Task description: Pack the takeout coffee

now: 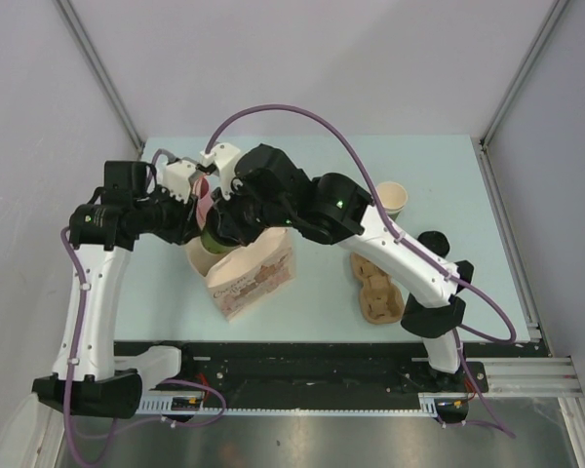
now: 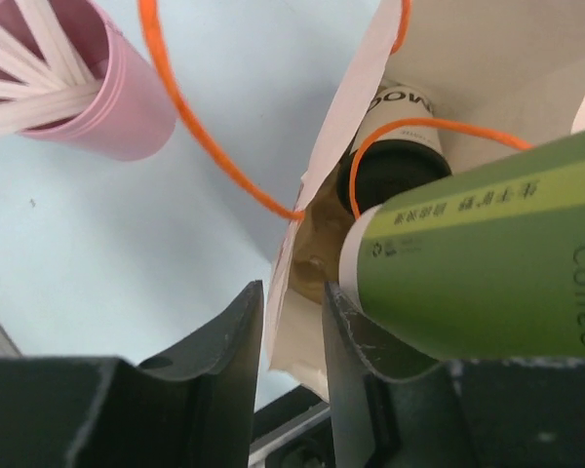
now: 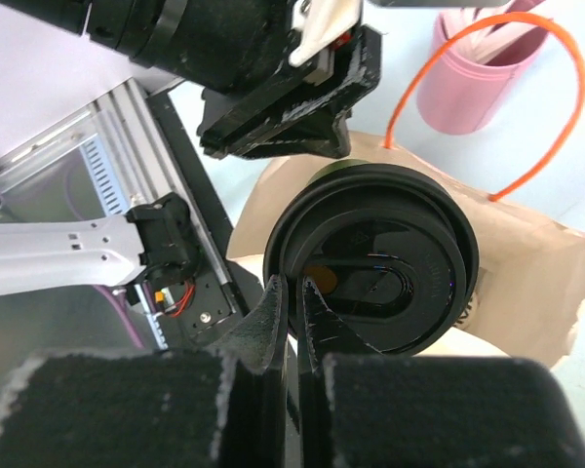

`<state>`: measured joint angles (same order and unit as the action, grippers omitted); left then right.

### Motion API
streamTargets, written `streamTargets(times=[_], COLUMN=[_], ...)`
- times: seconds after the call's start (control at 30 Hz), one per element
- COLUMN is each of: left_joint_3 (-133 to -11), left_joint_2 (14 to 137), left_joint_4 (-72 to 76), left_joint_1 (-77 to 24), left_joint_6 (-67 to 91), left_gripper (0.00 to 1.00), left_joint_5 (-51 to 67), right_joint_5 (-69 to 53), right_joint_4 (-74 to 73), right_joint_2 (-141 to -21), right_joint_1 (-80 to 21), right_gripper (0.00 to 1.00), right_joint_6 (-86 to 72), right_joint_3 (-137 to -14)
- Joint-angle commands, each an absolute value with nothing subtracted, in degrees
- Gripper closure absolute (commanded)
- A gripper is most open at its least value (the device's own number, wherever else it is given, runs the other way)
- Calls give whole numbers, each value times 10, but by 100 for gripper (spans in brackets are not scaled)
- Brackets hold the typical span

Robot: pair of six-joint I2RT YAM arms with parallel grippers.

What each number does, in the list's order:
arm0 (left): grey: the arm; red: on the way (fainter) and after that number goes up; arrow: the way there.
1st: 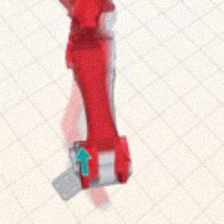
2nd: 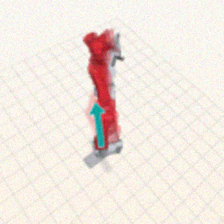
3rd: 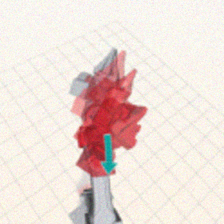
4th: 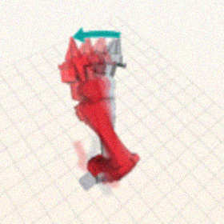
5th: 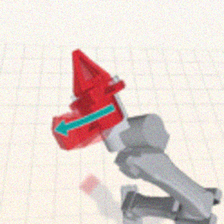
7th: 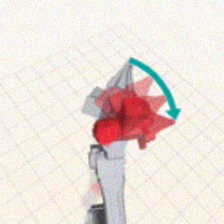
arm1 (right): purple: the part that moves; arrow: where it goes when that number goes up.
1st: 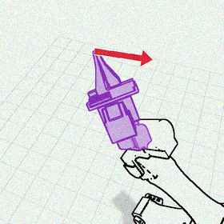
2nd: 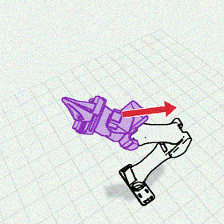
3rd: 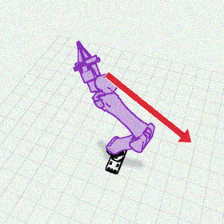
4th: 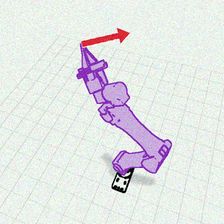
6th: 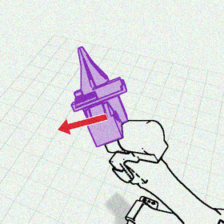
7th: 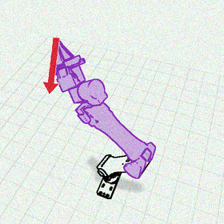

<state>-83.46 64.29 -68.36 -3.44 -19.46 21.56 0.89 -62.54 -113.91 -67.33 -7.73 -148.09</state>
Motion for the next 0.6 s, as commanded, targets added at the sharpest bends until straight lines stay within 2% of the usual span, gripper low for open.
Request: streamTargets(times=[0.0, 0.27, 0.4, 0.57], left_joint_3=[-874, -833, -794, -771], left_joint_2=[633, 626, 623, 626], left_joint_4=[-708, -731, -732, -731], left_joint_1=[-14, -3, -3, -3], left_joint_6=[-192, -204, -211, -207], left_gripper=[63, 51, 52, 66], left_joint_5=[196, 205, 233, 271], right_joint_5=[-50, -33, -57, -69], right_joint_4=[-616, -642, -644, -646], right_joint_2=[-1164, -1210, -1230, -1250], right_joint_1=[-677, -680, -680, -683], right_gripper=[100, 100, 100, 100], right_joint_6=[-71, -69, -58, -51], right_joint_3=[-1498, -1499, -1498, -1483])
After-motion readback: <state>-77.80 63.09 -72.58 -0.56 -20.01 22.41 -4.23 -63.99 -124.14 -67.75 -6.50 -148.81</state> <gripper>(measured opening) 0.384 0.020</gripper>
